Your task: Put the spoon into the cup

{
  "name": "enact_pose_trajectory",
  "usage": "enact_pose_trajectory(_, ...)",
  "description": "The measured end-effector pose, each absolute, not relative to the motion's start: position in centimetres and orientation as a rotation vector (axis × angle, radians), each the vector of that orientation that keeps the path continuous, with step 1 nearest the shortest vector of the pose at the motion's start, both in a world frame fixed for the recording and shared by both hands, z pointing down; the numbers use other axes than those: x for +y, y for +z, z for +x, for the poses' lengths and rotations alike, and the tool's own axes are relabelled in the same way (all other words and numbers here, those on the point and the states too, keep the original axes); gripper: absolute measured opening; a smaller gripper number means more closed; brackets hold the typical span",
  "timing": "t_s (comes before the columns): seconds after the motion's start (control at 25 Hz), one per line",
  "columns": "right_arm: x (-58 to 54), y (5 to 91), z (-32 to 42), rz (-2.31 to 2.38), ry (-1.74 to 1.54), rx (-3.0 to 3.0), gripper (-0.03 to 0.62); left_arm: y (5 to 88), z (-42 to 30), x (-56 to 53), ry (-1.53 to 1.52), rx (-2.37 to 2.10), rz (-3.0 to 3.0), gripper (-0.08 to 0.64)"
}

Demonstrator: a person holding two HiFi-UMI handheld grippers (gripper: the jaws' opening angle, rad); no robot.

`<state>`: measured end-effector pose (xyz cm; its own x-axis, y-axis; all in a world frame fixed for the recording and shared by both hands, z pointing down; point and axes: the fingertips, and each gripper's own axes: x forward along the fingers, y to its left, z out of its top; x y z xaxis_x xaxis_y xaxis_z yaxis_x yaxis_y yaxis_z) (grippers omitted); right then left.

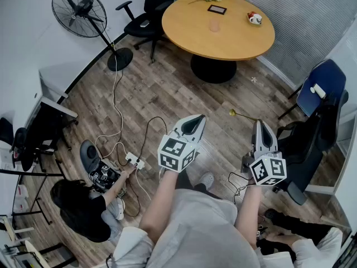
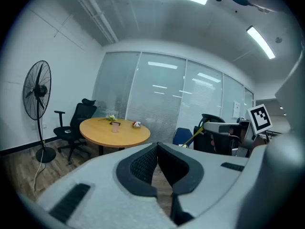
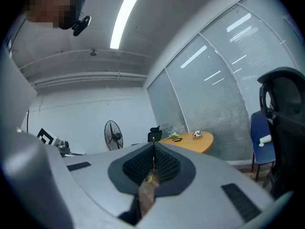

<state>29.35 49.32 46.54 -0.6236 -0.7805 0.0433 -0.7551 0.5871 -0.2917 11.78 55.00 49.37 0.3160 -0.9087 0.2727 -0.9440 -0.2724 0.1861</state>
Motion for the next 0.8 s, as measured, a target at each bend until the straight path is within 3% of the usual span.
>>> enact_pose_trajectory(0.8,48.3,47.6,29.6,-1.339,-0.429,2.749,0.003,51.0,11.9,54.4,0.151,-1.660,2.254,0.009)
